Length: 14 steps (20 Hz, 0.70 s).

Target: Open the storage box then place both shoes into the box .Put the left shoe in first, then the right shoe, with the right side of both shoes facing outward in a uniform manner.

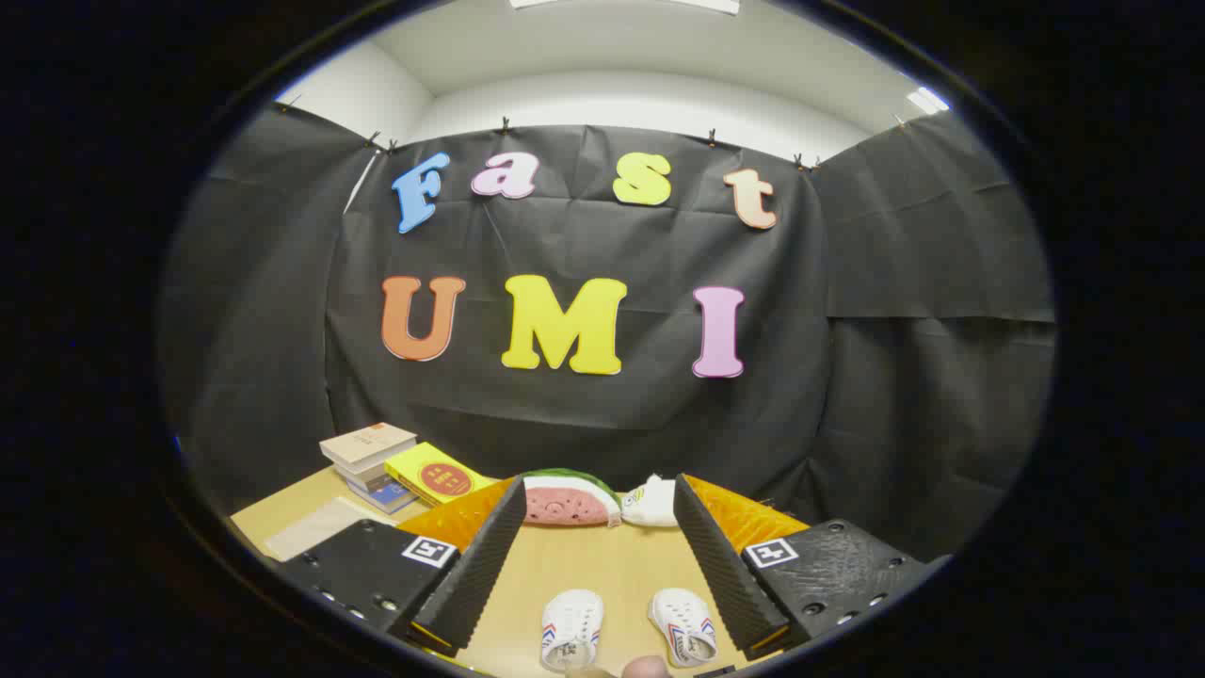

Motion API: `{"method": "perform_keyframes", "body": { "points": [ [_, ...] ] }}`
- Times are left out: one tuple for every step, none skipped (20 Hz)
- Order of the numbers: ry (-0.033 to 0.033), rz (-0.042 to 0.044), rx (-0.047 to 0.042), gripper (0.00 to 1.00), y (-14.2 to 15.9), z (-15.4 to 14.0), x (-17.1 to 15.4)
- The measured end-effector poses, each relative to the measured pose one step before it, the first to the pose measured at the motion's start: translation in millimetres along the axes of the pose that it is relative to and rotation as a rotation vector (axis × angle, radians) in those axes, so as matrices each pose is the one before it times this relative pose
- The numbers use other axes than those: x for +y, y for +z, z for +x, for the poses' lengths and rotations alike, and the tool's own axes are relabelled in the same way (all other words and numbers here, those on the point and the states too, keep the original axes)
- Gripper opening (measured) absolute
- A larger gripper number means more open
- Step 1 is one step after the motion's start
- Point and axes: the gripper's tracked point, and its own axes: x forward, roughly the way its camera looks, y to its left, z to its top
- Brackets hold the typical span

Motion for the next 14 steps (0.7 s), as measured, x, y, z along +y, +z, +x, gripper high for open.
{"method": "perform_keyframes", "body": {
  "points": [
    [0.00158,0.00198,-0.0013,0.95,0.23,0.25,-1.48],
    [0.00093,0.00582,-0.00364,0.95,2.11,-0.04,-1.24],
    [-0.0004,0.00254,-0.00083,0.95,-0.05,-0.26,-1.54],
    [-0.00071,-0.00102,-0.00076,0.95,1.47,-1.16,-1.81],
    [-0.00126,-0.00277,-0.00084,0.95,-0.25,-0.51,-2.74],
    [0.00004,-0.0016,-0.00308,0.95,0.89,-0.37,-1.45],
    [-0.00269,0.00057,-0.00128,0.95,0.13,-0.72,-1.66],
    [0.00026,0.00553,-0.00106,0.95,0.18,0.03,-2.06],
    [0.0022,0.00679,0.0031,0.95,-2.04,1.02,-1.38],
    [0.00245,0.00535,0.00554,0.95,-1.97,-0.47,-0.32],
    [0.00316,0.00722,0.00623,0.95,-2.73,0.66,-0.72],
    [0.00404,0.00888,0.0051,0.95,-1.49,0.46,-1.01],
    [-0.00038,0.00839,0.00456,0.95,-1.8,1.06,-1.23],
    [0.00231,0.00709,0.00284,0.95,-0.74,0.53,-0.89]
  ]
}}
